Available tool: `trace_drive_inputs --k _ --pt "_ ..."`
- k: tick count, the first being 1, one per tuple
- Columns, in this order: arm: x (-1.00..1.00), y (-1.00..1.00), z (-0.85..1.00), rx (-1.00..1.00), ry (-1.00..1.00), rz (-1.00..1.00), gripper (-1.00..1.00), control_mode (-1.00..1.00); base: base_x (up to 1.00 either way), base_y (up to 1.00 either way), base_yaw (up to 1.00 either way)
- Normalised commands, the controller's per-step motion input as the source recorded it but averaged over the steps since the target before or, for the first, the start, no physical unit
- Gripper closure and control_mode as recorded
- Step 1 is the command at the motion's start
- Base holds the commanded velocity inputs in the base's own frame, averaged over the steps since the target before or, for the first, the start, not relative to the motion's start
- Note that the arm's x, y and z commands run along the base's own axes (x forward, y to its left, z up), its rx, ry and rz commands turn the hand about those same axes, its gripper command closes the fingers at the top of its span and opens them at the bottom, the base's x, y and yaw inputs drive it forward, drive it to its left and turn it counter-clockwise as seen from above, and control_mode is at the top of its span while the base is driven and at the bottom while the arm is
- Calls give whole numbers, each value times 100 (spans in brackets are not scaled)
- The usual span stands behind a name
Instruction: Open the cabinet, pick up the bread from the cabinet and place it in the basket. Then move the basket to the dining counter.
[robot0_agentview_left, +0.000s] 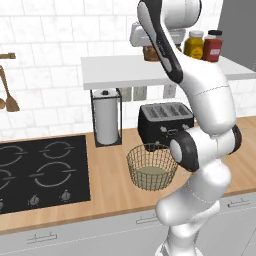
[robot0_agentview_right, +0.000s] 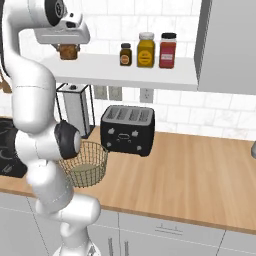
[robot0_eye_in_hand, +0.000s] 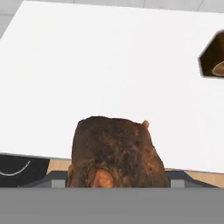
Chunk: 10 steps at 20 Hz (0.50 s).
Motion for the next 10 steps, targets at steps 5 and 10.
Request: trace_drive_inputs --k 5,10 --pt "-100 -14 -94 2 -23 -3 100 -100 0 0 0" --pt "-100 0 -99 9 -4 0 100 -100 0 0 0"
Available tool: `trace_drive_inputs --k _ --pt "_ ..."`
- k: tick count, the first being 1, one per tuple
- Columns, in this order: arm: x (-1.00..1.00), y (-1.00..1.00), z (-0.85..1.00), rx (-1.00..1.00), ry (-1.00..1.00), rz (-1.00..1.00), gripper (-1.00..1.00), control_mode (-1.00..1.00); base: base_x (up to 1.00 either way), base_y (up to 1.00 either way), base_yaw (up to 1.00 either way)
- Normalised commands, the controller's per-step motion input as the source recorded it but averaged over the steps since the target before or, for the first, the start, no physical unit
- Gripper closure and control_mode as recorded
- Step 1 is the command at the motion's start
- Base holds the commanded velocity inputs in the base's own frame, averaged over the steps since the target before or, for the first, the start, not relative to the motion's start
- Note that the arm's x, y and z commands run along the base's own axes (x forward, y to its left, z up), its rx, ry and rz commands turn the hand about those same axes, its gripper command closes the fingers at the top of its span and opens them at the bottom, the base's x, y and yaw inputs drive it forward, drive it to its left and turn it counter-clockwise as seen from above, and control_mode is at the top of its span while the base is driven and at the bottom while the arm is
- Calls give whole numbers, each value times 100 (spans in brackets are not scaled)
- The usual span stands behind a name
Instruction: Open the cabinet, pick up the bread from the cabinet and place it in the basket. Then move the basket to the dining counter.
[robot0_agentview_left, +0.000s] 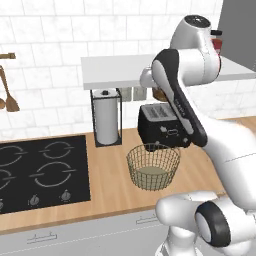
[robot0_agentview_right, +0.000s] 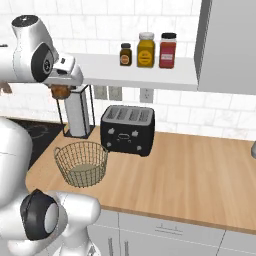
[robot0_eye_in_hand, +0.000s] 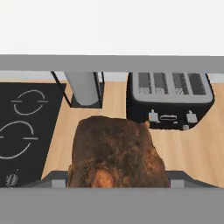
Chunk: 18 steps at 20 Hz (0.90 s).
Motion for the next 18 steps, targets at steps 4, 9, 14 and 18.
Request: trace_drive_inputs --k 4,9,14,18 --pt "-95 7 -97 1 0 0 100 -100 0 0 0" --pt "-32 3 -69 -5 13 0 100 -100 0 0 0" --pt "31 11 -73 -14 39 0 100 -100 0 0 0" --pt "38 1 -70 -6 30 0 100 -100 0 0 0"
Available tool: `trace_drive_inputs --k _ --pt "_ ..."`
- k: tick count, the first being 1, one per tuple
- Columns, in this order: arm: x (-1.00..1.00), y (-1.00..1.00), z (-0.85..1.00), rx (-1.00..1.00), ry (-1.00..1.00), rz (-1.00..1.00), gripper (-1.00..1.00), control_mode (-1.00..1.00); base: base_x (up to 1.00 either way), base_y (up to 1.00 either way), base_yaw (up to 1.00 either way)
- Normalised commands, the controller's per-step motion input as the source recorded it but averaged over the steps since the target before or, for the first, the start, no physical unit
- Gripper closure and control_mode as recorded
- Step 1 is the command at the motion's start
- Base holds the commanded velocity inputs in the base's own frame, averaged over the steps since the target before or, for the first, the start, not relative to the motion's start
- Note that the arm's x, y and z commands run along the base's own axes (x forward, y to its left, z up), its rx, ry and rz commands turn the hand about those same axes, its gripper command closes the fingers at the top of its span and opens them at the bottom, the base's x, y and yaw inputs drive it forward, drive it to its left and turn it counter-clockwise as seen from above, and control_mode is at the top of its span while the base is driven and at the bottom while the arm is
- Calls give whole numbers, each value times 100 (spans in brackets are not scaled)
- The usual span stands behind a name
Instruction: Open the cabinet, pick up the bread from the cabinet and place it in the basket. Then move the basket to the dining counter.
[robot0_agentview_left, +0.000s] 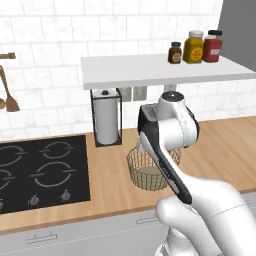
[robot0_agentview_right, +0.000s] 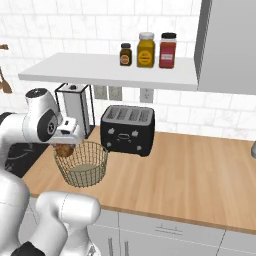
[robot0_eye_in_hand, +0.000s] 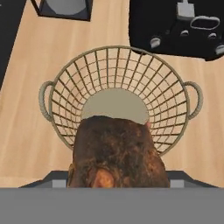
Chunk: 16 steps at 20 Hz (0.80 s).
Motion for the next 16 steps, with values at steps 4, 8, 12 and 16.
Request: trace_drive_inputs --k 4,8,12,16 --pt "47 -1 -58 0 29 0 100 -100 0 0 0" --pt "36 0 -69 0 27 0 100 -100 0 0 0" --pt "15 0 -50 0 9 0 100 -100 0 0 0" --pt "39 -16 -24 0 13 -2 100 -100 0 0 0"
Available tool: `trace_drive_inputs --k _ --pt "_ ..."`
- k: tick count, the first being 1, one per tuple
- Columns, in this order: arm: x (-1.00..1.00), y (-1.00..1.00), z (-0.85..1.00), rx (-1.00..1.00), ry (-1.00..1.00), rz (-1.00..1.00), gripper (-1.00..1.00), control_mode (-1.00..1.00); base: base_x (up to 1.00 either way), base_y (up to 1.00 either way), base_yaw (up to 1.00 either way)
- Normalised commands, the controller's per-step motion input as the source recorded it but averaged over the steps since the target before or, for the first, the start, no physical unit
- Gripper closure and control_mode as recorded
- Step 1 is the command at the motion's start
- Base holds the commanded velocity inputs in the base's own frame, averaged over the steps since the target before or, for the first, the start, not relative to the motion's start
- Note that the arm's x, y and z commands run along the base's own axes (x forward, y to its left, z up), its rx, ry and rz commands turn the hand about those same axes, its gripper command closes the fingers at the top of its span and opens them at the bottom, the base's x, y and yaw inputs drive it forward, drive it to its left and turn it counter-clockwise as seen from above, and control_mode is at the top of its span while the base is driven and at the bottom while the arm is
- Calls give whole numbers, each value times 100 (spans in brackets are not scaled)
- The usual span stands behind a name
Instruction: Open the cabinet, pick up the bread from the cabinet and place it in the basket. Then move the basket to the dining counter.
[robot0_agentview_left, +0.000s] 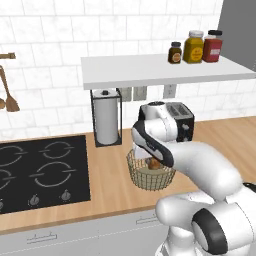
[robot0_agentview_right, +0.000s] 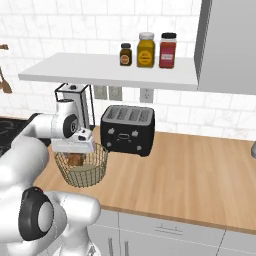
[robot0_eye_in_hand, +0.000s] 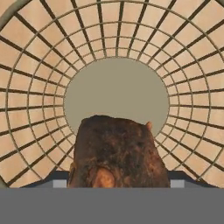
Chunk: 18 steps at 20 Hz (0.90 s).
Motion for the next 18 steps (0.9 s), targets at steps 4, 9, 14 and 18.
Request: trace_drive_inputs --k 4,9,14,18 --pt "43 -23 -27 0 12 -6 100 -100 0 0 0" --pt "31 -3 -38 0 12 -4 100 -100 0 0 0" --pt "12 0 -36 0 5 0 100 -100 0 0 0" --pt "1 0 -33 -1 0 0 100 -100 0 0 0"
